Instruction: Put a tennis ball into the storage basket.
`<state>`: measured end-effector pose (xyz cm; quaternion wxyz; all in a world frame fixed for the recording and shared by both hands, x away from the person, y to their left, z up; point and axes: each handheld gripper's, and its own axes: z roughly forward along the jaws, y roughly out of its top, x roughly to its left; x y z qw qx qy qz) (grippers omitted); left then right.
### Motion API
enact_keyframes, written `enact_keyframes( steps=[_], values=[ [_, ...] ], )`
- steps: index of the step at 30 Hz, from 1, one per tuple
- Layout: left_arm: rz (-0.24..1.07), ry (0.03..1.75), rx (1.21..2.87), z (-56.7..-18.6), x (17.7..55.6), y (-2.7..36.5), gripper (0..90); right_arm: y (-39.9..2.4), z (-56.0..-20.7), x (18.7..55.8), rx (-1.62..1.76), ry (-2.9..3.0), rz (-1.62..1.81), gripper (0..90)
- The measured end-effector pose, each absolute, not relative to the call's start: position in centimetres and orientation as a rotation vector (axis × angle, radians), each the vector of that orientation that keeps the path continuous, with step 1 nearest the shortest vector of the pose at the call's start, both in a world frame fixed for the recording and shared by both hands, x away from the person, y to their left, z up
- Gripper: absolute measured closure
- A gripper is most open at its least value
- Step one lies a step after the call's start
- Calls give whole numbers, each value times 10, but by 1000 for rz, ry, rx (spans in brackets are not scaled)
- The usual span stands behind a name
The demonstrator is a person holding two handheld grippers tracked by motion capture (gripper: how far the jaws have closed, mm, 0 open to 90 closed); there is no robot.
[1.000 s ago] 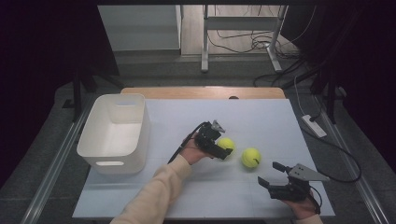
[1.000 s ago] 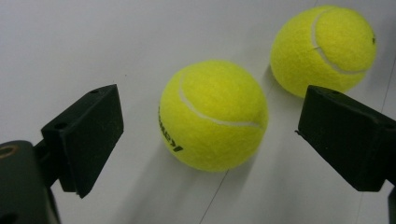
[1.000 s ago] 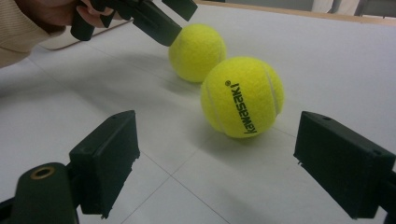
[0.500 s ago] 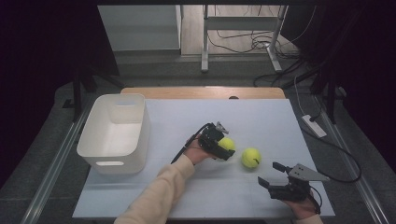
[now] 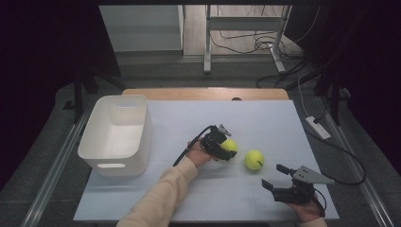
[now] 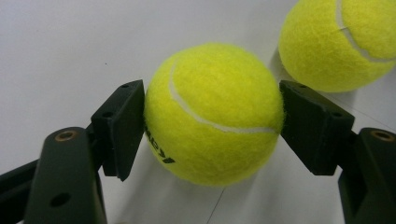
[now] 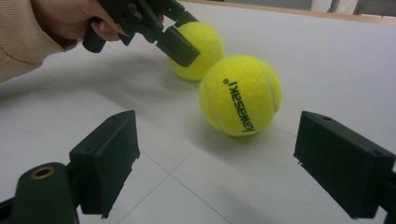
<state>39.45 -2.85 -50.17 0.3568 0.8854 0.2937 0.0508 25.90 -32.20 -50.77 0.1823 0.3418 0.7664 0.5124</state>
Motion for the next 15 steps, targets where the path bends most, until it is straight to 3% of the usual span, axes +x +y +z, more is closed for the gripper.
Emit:
enact_keyframes(
  steps=[15],
  values=[
    [134,746,2231,-484,389,-10,278,-322,-507,258,963,2148,1449,133]
  ],
)
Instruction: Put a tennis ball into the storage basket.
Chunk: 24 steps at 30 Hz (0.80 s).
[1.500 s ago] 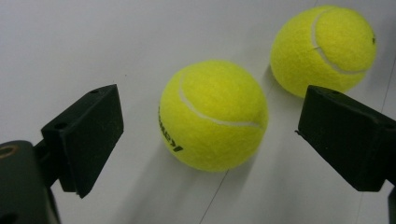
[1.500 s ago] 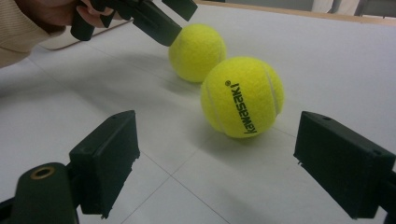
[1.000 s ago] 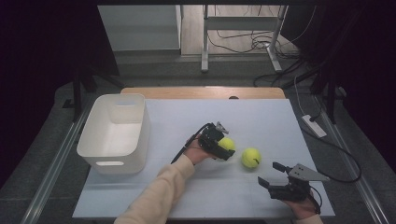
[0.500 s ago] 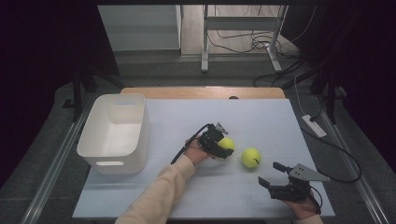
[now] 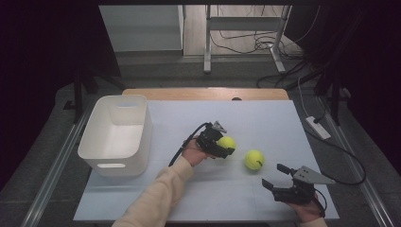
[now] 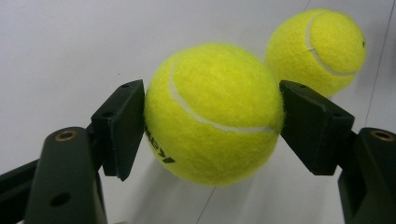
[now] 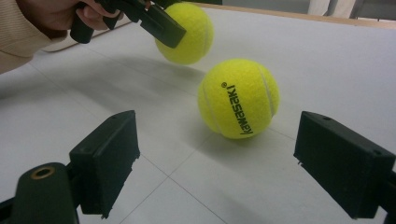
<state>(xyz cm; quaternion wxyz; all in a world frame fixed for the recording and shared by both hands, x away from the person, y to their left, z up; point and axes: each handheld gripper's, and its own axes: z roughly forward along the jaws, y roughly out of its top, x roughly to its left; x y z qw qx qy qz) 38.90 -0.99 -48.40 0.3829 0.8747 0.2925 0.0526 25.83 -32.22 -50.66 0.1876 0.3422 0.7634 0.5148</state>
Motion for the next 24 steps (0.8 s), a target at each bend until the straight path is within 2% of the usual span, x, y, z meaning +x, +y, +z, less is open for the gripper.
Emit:
enact_keyframes(
  steps=[24],
  values=[
    [169,717,2147,-460,371,14,277,-322,-507,258,964,2144,1442,134]
  ],
)
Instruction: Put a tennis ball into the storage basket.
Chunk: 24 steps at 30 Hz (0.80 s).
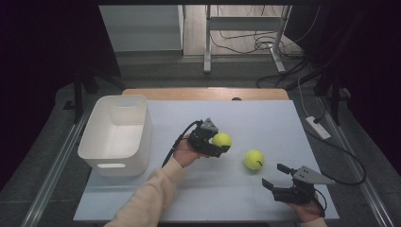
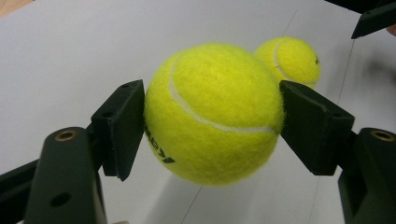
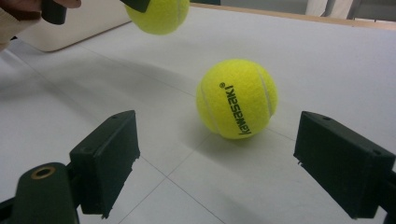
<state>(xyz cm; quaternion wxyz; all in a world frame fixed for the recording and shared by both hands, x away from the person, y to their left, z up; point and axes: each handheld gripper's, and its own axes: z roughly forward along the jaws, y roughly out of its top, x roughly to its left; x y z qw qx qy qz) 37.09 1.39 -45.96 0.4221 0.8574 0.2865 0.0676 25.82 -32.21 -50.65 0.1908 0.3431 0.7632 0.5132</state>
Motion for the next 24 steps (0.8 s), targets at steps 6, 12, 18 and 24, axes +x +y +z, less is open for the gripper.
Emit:
enact_keyframes(
  steps=[6,12,18,24],
  values=[
    [180,719,2141,-457,370,16,277,-322,-507,259,965,2143,1443,134],
    [188,727,2121,-454,369,21,277,-322,-507,259,965,2145,1442,134],
    [197,726,2105,-449,368,28,276,-322,-507,258,964,2146,1440,134],
    [204,727,2091,-445,366,33,276,-322,-507,258,964,2146,1440,134]
  ],
)
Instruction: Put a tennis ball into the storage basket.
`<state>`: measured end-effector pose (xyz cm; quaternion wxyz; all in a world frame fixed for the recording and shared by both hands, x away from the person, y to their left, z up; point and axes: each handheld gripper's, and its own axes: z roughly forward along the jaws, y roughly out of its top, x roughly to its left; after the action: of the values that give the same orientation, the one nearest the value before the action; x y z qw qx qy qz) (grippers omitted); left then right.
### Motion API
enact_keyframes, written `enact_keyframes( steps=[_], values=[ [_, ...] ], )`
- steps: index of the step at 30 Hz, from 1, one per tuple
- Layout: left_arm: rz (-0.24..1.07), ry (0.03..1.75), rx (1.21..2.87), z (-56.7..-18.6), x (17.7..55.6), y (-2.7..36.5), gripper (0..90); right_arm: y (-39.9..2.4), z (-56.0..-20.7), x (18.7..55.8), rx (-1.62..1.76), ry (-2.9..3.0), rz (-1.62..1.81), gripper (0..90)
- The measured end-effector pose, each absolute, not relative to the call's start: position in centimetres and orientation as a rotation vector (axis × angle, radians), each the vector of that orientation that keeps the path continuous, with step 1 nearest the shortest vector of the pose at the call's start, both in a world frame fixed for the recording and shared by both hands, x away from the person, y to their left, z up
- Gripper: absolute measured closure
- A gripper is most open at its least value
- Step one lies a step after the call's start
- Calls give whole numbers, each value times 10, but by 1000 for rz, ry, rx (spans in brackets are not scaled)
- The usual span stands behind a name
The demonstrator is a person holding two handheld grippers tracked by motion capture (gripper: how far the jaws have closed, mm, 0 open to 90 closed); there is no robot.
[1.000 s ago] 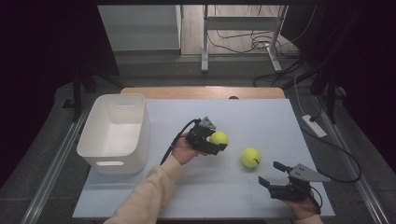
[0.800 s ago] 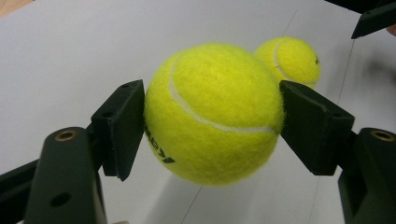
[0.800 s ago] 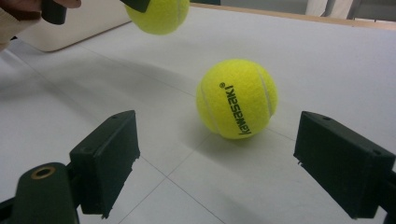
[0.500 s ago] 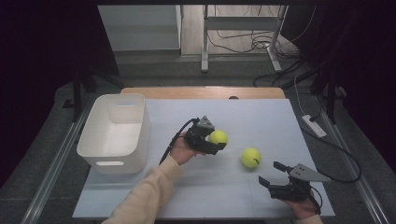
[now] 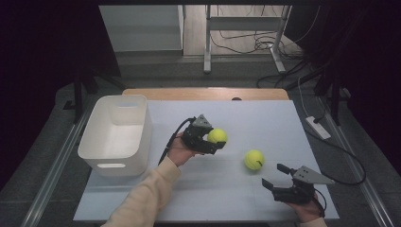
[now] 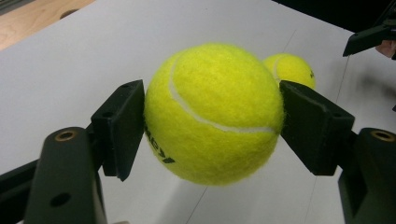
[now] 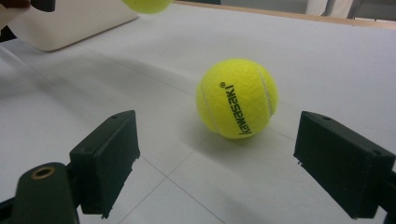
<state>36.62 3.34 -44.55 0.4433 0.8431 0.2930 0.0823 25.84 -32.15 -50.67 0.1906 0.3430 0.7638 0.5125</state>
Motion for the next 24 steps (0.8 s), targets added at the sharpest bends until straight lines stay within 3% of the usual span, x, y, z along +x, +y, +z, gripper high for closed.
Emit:
enact_keyframes(
  steps=[24],
  values=[
    [242,715,2037,-433,358,46,276,-321,-507,258,964,2145,1440,134]
  ],
)
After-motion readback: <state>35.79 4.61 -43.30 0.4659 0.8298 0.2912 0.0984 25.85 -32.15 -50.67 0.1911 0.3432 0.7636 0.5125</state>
